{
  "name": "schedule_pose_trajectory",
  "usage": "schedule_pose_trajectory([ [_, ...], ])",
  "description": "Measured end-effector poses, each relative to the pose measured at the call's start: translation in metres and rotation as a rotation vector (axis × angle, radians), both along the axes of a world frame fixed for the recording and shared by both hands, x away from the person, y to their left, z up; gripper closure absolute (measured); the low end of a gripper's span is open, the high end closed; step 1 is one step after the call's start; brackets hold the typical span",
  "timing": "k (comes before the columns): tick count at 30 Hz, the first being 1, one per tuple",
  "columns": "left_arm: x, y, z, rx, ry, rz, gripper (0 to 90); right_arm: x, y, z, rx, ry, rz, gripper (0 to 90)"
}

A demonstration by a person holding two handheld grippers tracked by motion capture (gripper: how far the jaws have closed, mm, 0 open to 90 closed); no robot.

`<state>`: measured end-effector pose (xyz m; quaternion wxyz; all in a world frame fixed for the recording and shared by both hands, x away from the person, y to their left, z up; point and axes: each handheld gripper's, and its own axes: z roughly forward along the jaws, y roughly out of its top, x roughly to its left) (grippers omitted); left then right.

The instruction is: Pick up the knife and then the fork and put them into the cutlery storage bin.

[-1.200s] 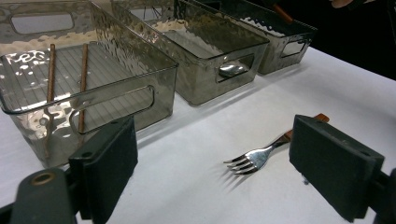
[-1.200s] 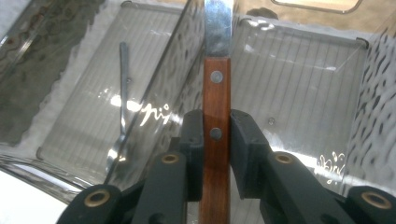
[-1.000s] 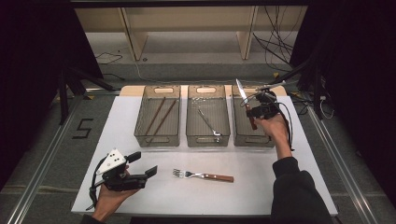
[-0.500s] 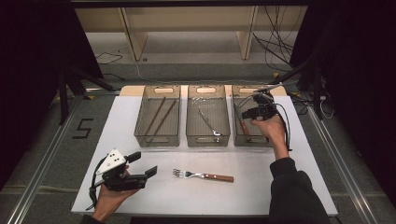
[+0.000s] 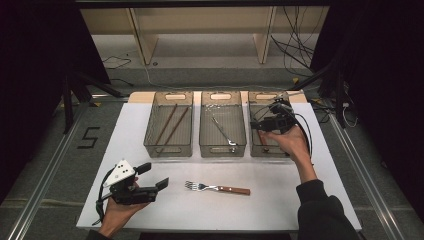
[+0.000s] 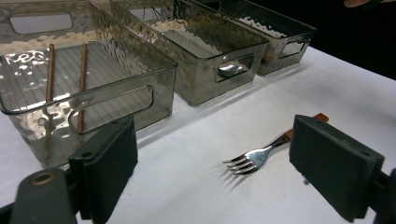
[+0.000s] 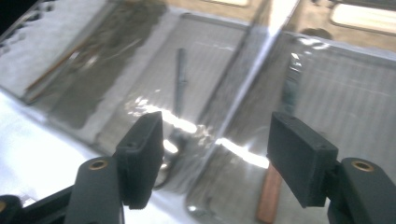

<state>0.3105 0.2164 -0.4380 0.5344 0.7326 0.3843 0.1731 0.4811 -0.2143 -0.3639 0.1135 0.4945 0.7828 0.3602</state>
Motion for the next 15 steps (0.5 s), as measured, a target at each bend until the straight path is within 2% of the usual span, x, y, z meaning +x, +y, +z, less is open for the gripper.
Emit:
schedule_pose_trajectory([
  [5, 0.000, 0.000, 0.000, -0.001, 0.000, 0.001, 14.9, -0.018, 0.012, 0.005, 0.006, -0.040, 0.084, 34.2],
  [15, 0.000, 0.000, 0.000, -0.001, -0.002, 0.001, 14.9, -0.052, 0.035, 0.007, 0.013, -0.067, 0.222, 31.8],
])
